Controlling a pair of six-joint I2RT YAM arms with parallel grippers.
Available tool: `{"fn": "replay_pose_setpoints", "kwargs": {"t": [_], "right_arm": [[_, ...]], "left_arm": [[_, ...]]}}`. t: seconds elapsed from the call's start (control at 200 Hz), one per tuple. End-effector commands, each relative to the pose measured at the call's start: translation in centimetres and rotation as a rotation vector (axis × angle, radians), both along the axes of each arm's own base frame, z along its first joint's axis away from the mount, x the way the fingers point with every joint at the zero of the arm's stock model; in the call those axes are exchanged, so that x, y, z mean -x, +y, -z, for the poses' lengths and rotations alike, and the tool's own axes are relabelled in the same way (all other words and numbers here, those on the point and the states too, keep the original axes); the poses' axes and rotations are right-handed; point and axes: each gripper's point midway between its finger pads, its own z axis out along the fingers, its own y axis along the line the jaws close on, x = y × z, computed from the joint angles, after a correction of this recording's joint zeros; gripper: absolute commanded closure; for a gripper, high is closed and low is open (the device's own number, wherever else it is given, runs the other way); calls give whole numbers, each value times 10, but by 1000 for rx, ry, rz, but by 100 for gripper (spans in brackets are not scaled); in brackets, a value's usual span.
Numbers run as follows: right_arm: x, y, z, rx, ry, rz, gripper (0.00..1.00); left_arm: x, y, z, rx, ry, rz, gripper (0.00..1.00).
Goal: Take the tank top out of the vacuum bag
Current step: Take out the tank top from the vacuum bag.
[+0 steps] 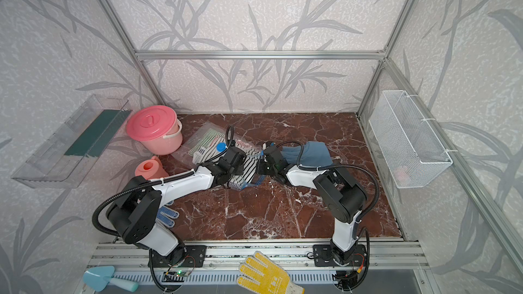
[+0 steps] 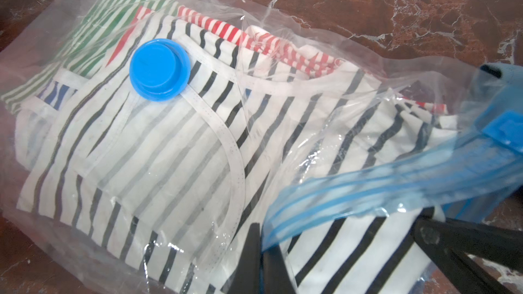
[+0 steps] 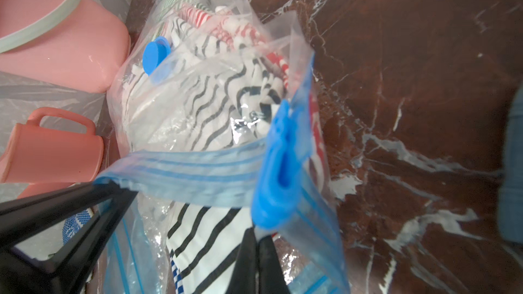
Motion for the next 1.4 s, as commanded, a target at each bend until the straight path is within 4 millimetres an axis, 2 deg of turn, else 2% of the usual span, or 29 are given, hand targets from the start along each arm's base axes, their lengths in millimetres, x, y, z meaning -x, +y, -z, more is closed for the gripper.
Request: {"fn": "replay_pose_setpoints", "kwargs": {"t": [0.0, 0.55, 0.745, 0.755, 0.77, 0.895, 1.145, 1.4], "right_arm": [[1, -9, -14, 45, -22, 11, 100], [13, -7, -42, 202, -25, -61, 100], [16, -13, -42, 233, -24, -64, 100], [17, -13, -51, 221, -40, -63, 100], [17, -13, -55, 218, -45, -64, 100], [17, -17, -62, 218, -72, -59, 100], [15, -37, -64, 255, -115, -2, 100], [12, -52, -53, 249, -94, 24, 100]], "left_arm": [[-1, 15, 4, -43, 4, -52, 100], [-2, 18, 6, -54, 6, -69, 100], [-2, 21, 6, -65, 7, -82, 100], [-2, 21, 6, -68, 7, -84, 100], [-2, 21, 6, -67, 5, -84, 100], [-2, 24, 7, -78, 6, -93, 100], [-2, 27, 8, -81, 10, -101, 100], [-2, 28, 7, -82, 9, -106, 100]]}}
